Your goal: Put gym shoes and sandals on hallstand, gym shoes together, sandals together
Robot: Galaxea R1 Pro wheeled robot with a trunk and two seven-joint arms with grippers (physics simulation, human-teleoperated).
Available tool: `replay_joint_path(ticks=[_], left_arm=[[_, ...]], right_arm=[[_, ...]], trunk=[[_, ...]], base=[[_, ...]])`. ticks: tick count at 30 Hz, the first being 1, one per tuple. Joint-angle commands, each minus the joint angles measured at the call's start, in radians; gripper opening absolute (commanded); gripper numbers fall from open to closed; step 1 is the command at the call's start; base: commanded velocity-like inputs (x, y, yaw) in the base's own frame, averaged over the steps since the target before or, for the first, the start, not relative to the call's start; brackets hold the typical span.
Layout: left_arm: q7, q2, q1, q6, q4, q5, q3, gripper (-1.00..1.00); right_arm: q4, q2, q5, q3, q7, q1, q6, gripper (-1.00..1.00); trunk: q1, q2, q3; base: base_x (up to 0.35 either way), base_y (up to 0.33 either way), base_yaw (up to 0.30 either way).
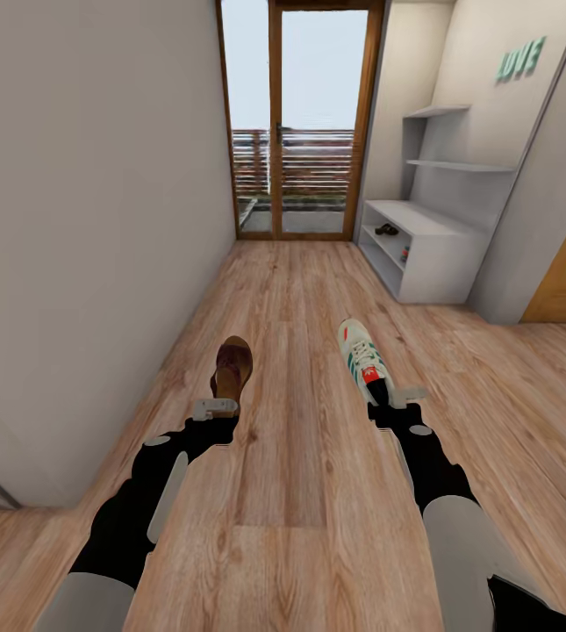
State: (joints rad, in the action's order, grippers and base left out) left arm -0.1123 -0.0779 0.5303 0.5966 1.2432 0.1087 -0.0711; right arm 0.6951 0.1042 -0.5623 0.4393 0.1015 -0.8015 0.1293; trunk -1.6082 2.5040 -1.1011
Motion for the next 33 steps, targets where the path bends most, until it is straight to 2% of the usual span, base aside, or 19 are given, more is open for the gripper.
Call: replay_joint_path(ticks=[1,33], left_arm=[[0.002,0.0,0.0,0.006,0.001,0.011,0.001,-1.0],[0.002,0.0,0.0,0.006,0.001,0.011,0.001,-1.0]], right_arm=[[0.003,0.002,-0.01,0.007,0.009,-0.001,0.003,-1.0],[0.003,0.002,-0.01,0.007,0.009,-0.001,0.003,-1.0]], trunk=[[0.0,0.0,-0.001],[0.0,0.0,-0.001]], base=[[0.346,0.0,0.0],[0.346,0.0,0.0]])
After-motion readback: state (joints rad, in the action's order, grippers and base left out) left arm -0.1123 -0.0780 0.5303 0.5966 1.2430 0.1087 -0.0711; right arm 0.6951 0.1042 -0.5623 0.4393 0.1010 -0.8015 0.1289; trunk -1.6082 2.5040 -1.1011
